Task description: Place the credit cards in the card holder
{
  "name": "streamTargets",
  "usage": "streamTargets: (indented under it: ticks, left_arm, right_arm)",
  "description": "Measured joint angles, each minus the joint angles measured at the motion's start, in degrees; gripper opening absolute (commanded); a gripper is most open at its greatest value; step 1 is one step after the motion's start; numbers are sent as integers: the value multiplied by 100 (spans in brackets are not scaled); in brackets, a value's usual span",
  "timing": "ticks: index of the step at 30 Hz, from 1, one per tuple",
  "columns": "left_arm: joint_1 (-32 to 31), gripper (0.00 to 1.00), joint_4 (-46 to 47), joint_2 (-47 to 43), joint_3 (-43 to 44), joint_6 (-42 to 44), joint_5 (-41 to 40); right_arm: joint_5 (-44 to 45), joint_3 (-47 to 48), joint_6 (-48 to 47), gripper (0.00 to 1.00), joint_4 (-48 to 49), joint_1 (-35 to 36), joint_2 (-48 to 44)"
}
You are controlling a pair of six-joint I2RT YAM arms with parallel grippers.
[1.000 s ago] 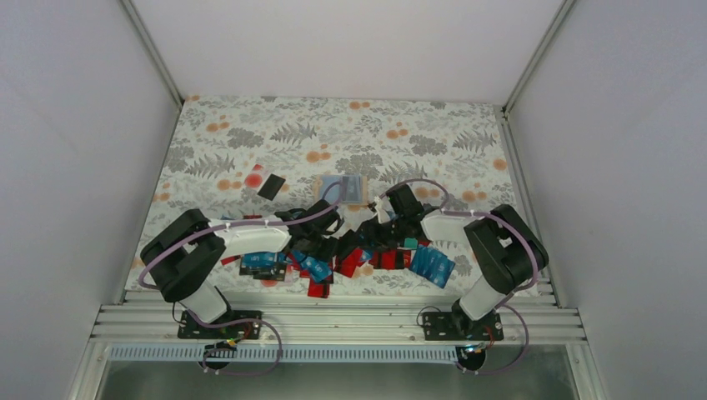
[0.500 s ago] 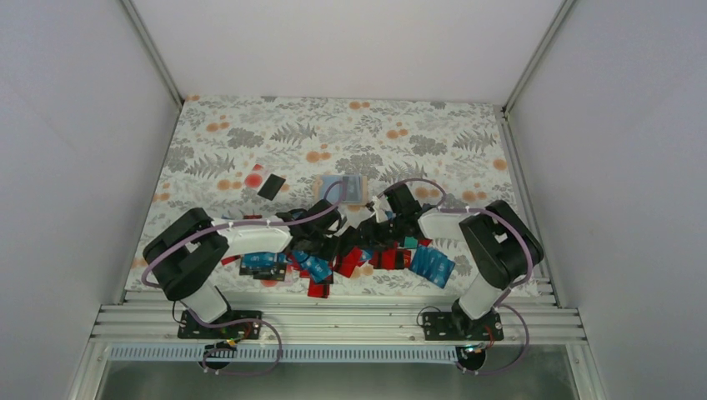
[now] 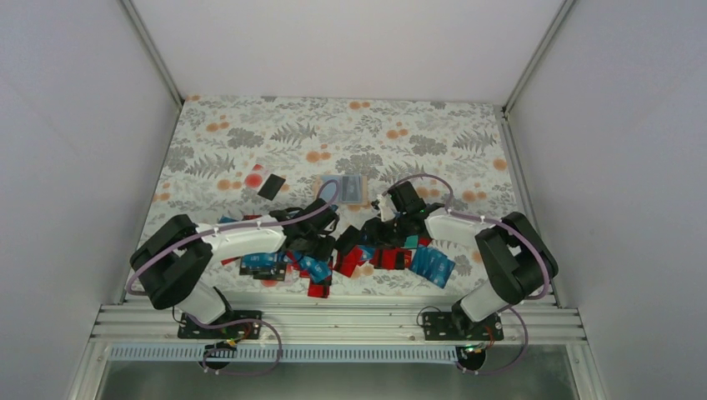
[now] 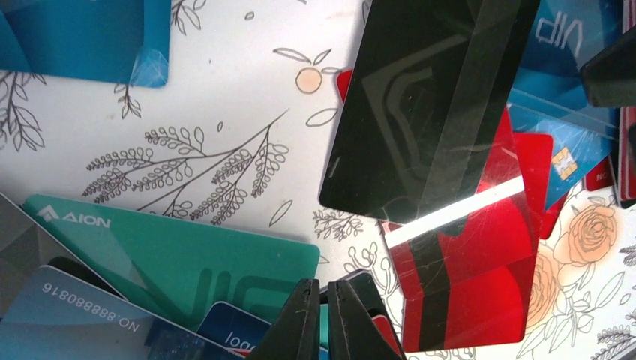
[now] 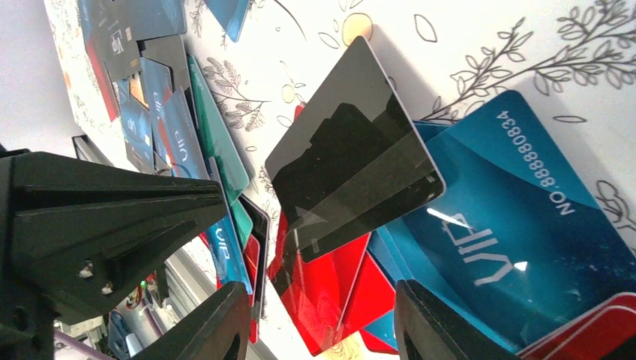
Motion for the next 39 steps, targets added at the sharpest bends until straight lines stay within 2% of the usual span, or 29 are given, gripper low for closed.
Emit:
streamTargets:
  ticks: [12, 23, 39]
  left_arm:
    - [-2, 4, -2, 492, 546, -13, -109]
    - [-2, 4, 170, 848, 562, -44, -111]
    - [-2, 4, 619, 859, 426, -146, -74]
  right_arm:
    - [271, 0, -20, 49, -98, -103, -79]
    - [369, -7, -17, 50, -94, -321, -214]
    - [160, 232, 24, 49, 192, -343, 459]
